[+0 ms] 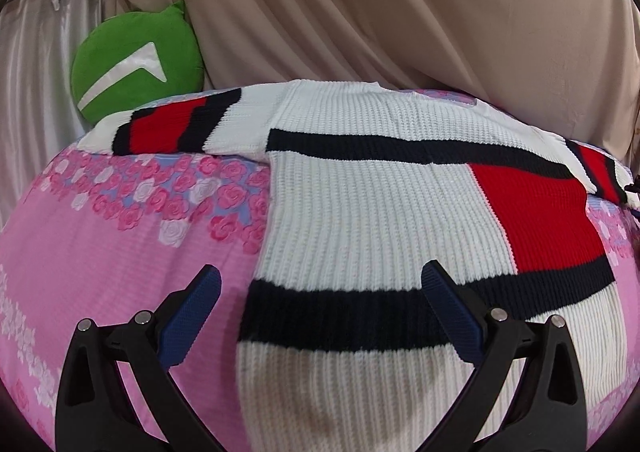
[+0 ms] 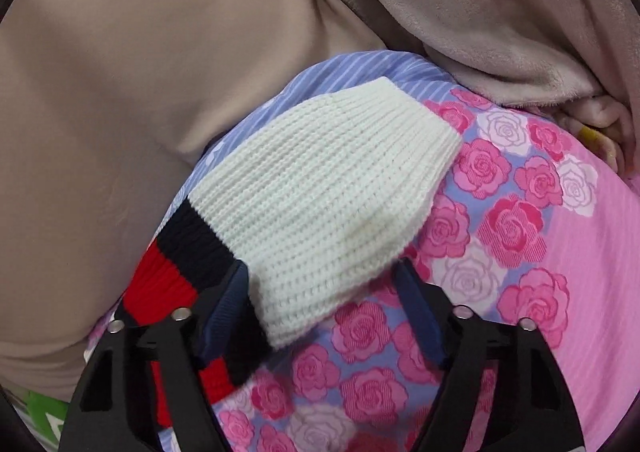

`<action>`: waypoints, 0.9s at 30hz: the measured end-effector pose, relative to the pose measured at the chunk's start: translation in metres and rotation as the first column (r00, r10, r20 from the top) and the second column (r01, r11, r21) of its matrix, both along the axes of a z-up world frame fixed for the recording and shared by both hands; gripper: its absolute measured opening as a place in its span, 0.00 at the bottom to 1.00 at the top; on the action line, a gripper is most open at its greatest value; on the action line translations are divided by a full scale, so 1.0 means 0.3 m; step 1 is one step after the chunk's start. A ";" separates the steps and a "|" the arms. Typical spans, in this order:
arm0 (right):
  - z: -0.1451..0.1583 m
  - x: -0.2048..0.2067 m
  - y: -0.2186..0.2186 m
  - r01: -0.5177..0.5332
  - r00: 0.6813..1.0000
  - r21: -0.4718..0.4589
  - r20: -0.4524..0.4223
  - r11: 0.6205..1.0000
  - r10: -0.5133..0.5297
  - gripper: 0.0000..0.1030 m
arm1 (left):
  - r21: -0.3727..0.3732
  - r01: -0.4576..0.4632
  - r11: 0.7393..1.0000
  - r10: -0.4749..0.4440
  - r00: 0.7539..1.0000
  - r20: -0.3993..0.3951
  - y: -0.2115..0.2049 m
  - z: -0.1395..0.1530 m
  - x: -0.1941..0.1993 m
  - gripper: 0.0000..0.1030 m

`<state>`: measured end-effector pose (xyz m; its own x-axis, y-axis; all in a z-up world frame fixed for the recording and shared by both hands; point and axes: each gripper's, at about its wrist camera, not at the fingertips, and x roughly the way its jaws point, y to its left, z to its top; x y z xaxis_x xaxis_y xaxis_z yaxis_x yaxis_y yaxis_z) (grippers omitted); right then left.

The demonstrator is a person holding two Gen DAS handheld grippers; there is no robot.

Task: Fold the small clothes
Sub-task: 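Grasp the sweater sleeve cuff with the right gripper and lift it, then lay the sleeve across the sweater body with the right gripper and release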

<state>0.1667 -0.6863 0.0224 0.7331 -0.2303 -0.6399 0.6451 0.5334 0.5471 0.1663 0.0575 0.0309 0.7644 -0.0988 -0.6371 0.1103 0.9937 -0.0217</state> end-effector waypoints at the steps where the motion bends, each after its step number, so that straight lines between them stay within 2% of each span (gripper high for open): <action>1: 0.018 0.026 0.000 -0.013 1.000 0.012 0.010 1.000 0.013 0.12 | -0.003 0.005 1.000 -0.005 1.000 -0.006 -0.006 -0.002 0.015 0.95; 3: 0.089 0.065 0.035 -0.028 0.998 -0.010 0.054 1.000 0.028 0.11 | 0.003 0.009 1.000 -0.009 1.000 -0.005 -0.019 0.000 0.036 0.95; 6: 0.301 0.165 0.218 -0.145 0.972 -0.152 0.163 0.978 0.170 0.10 | 0.024 0.010 1.000 -0.010 1.000 0.021 -0.037 0.018 0.060 0.95; 9: 0.522 0.296 0.535 -0.344 0.878 -0.311 0.228 0.886 0.421 0.10 | 0.026 0.015 1.000 -0.016 0.999 0.047 -0.051 0.054 0.089 0.95; 10: 0.583 0.346 0.678 -0.426 0.822 -0.363 0.227 0.828 0.522 0.10 | 0.021 0.019 1.000 -0.020 0.998 0.053 -0.055 0.066 0.100 0.95; 12: 0.652 0.435 0.976 -0.569 0.692 -0.450 0.189 0.688 0.697 0.10 | 0.006 0.025 1.000 -0.026 0.998 0.062 -0.063 0.092 0.127 0.95; 14: 0.645 0.508 1.221 -0.679 0.574 -0.470 0.138 0.563 0.807 0.10 | -0.020 0.038 0.999 -0.036 0.997 0.071 -0.070 0.116 0.162 0.95; 15: 0.609 0.552 1.364 -0.734 0.510 -0.470 0.097 0.491 0.855 0.13 | -0.034 0.047 0.998 -0.045 0.997 0.069 -0.075 0.122 0.182 0.95; 17: 0.514 0.606 1.561 -0.803 0.433 -0.447 0.017 0.394 0.901 0.15 | -0.067 0.059 0.996 -0.055 0.997 0.055 -0.079 0.122 0.234 0.95; 19: 0.380 0.660 1.696 -0.863 0.375 -0.388 -0.066 0.322 0.925 0.17 | -0.102 0.060 0.993 -0.059 0.998 0.018 -0.077 0.104 0.298 0.95; 21: 0.310 0.664 1.711 -0.877 0.370 -0.368 -0.103 0.311 0.923 0.17 | -0.133 0.047 0.990 -0.049 0.999 -0.012 -0.067 0.081 0.359 0.95; 22: 0.265 0.650 1.691 -0.874 0.380 -0.366 -0.102 0.320 0.919 0.17 | -0.144 0.038 0.989 -0.044 0.999 -0.033 -0.057 0.065 0.392 0.95; 23: 0.268 0.633 1.650 -0.865 0.401 -0.365 -0.089 0.344 0.912 0.18 | -0.157 0.034 0.987 -0.042 0.998 -0.049 -0.049 0.052 0.420 0.95; 25: 0.276 0.602 1.558 -0.829 0.476 -0.362 -0.054 0.427 0.878 0.38 | -0.176 0.023 0.984 -0.037 0.996 -0.076 -0.035 0.027 0.476 0.95; 27: 0.260 0.553 1.432 -0.764 0.577 -0.381 -0.043 0.521 0.816 0.47 | -0.197 0.025 0.980 -0.044 0.995 -0.093 -0.027 0.012 0.525 0.95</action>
